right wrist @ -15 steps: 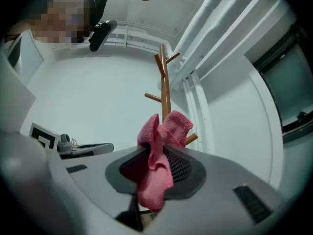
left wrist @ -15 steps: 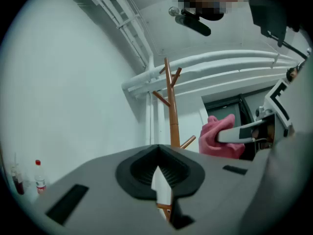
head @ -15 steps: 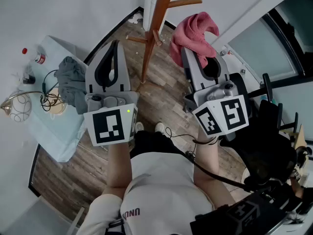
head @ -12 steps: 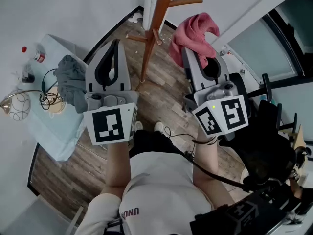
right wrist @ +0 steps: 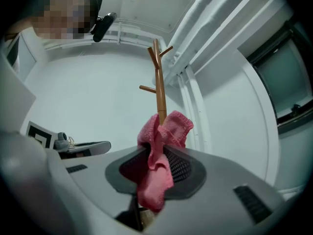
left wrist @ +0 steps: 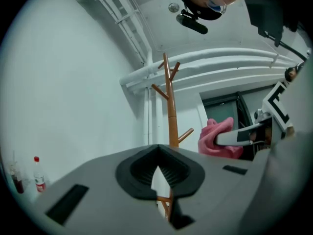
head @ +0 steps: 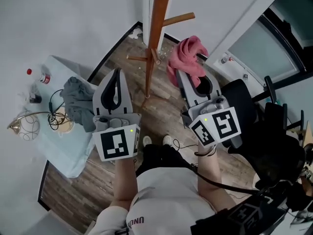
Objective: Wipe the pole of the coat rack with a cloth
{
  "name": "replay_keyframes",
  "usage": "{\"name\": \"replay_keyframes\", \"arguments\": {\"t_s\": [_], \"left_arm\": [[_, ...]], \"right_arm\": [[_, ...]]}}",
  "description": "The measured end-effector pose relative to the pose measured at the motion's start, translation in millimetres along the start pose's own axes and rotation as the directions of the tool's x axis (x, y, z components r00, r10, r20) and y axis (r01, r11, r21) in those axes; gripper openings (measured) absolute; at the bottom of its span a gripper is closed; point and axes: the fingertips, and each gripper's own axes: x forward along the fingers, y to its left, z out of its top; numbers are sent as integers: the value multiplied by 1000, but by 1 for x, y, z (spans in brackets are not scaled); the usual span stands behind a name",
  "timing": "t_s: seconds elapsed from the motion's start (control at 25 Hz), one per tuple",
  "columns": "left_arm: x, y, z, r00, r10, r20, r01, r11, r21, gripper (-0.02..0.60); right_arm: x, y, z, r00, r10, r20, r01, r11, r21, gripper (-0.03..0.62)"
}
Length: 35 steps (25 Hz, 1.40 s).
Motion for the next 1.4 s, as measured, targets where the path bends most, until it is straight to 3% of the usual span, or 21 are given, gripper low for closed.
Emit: {"name": "replay_keyframes", "arguments": {"t_s": [0.2,0.48,0.72,1.0,1.4], "left_arm": [[6,2,-9,1000,9,-4,-9,1000,-11,12],[15,-13,-34,998,-9,-57,0,989,-145,12],[21,-12,-54,997,-17,-80,8,995,-102,12],[28,-4,-79,994,18,-107,-32,991,-129,12],[35,0,-111,991,7,-135,-19,996,-89,12]], "right_arm": [[9,-7,-8,1000,-2,-19,2,1000,-1,91],[18,-18,-54,996,6,-92,-5,1000,15,91],[30,-28,-81,993,10,-120,-8,1000,21,91],[50,-30,-104,987,30,-161,-28,999,15,91],[70,-26,-130,979,65,-192,-62,998,23,91]]}}
